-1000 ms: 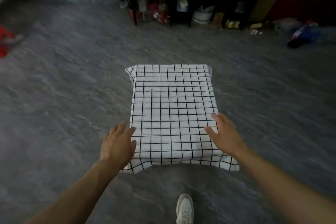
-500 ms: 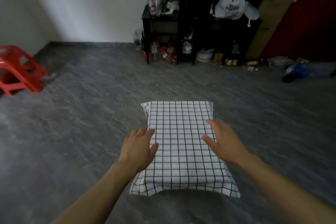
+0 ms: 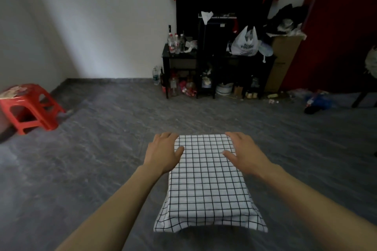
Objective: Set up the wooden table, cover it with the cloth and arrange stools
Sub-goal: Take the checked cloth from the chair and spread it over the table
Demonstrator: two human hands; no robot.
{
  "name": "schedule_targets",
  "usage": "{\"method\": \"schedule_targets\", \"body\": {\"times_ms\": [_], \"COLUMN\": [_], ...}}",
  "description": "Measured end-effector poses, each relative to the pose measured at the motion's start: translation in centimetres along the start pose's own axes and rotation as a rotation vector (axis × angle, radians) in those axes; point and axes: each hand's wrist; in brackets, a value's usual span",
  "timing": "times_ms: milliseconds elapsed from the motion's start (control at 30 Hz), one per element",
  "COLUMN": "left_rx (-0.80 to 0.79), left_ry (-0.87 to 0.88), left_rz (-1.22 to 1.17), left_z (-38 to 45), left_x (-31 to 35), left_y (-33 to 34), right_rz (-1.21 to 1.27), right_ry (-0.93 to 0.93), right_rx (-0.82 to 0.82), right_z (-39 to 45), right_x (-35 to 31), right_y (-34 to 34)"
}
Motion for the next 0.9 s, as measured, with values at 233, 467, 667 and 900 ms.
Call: {"method": "schedule_targets", "body": {"times_ms": [233, 467, 667, 900], "left_rx": [-0.012, 0.017, 0.036, -0.056], "left_ry": [0.06, 0.061, -0.025, -0.105], "left_rz": [0.052, 0.074, 0.102, 0.183], "left_z": [0.3, -0.4, -1.1, -0.2], "left_x": [1.2, 2.8, 1.3, 1.0], "left_y": [-2.3, -3.6, -4.0, -4.2], "right_rz": [0.045, 0.051, 0.093, 0.044], "right_ry": [0.009, -0.022, -0.077, -0.193], "right_rx": [0.112, 0.101, 0.073, 0.014], "right_z": [-1.1, -1.6, 0.1, 2.6], "right_x": [-1.3, -2.0, -2.3, 0.0], "right_y": [-2.6, -3.1, -2.7, -2.5]}}
Point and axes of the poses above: each hand's wrist, its own z-axis towards the middle knuckle, its own y-axis out of the palm, x = y × z
